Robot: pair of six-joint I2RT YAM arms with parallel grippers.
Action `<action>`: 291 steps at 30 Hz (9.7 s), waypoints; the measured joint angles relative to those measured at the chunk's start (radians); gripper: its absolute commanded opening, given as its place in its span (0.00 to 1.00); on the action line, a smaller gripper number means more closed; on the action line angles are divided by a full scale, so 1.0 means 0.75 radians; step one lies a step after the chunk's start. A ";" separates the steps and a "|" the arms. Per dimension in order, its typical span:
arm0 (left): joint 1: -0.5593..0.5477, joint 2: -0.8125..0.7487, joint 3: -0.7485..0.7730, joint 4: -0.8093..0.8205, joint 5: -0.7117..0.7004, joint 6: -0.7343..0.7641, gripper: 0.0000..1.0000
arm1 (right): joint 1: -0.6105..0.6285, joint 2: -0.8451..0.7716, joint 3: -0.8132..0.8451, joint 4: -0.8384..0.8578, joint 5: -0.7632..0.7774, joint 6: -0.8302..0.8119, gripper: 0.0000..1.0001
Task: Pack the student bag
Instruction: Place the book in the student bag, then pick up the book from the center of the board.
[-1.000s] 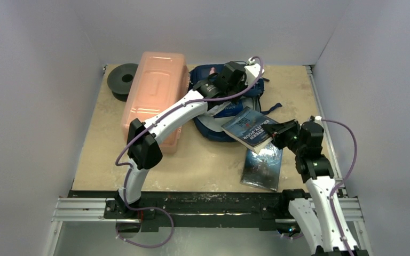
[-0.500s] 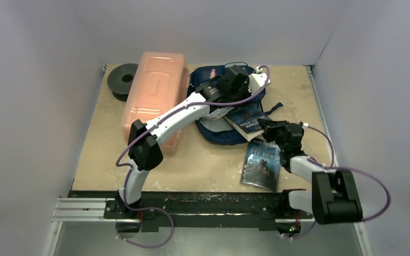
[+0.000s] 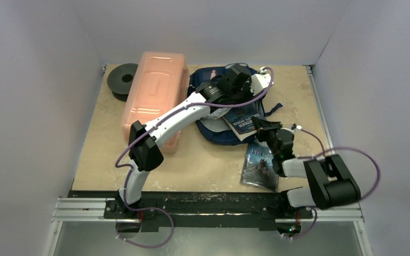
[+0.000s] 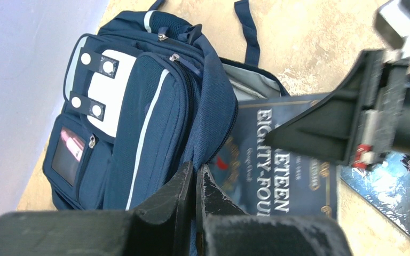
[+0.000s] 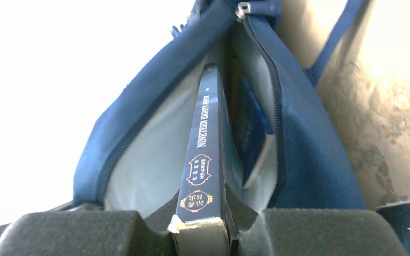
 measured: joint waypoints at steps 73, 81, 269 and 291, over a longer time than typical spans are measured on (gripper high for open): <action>0.079 -0.197 -0.338 0.092 0.254 -0.246 0.00 | -0.199 -0.104 0.014 -0.520 -0.529 -0.394 0.00; 0.079 -0.183 -0.265 0.039 0.256 -0.207 0.00 | -0.153 0.077 -0.048 -0.097 -0.443 -0.045 0.00; 0.169 -0.914 -0.893 -0.811 1.196 0.223 0.00 | 0.255 -0.297 1.077 -1.626 -1.674 -1.599 0.99; 0.218 -1.017 -0.992 -0.736 1.081 0.129 0.00 | 0.486 -0.242 1.087 -1.574 -1.671 -1.577 0.86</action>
